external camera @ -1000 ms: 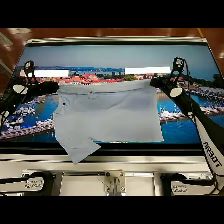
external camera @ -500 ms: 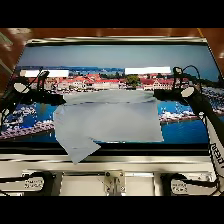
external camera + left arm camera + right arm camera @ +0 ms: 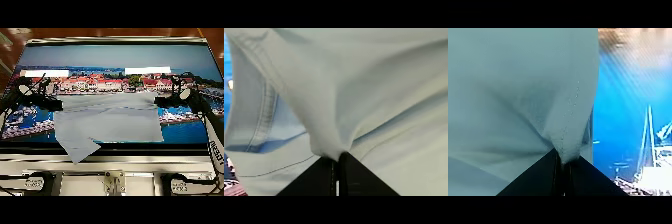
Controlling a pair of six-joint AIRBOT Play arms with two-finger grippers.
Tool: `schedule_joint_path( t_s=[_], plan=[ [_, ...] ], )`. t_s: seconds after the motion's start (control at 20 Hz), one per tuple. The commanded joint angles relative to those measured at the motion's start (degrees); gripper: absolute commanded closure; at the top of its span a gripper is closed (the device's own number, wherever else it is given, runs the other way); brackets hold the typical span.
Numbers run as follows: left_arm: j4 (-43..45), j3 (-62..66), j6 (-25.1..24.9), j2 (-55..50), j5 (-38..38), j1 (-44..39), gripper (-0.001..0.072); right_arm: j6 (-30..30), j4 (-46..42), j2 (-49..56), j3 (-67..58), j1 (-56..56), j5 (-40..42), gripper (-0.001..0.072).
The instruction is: Fold the shirts.
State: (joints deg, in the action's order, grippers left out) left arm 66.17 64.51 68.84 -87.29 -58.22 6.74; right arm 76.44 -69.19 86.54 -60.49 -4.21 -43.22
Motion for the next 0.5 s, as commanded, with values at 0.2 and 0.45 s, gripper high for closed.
schedule_joint_path(
  t_s=[0.2, 0.45],
  plan=[
    [-0.8, 0.0, 1.6, -3.1, -0.4, 0.7, 0.0671, 3.5, 1.3, 3.6, 0.0, 0.0, 3.5, 0.0658],
    [-0.8, 0.7, 1.9, -3.1, -4.5, 1.0, 0.0115, 3.4, 2.6, 3.0, -0.2, 0.0, 1.4, 0.0134]
  ],
)
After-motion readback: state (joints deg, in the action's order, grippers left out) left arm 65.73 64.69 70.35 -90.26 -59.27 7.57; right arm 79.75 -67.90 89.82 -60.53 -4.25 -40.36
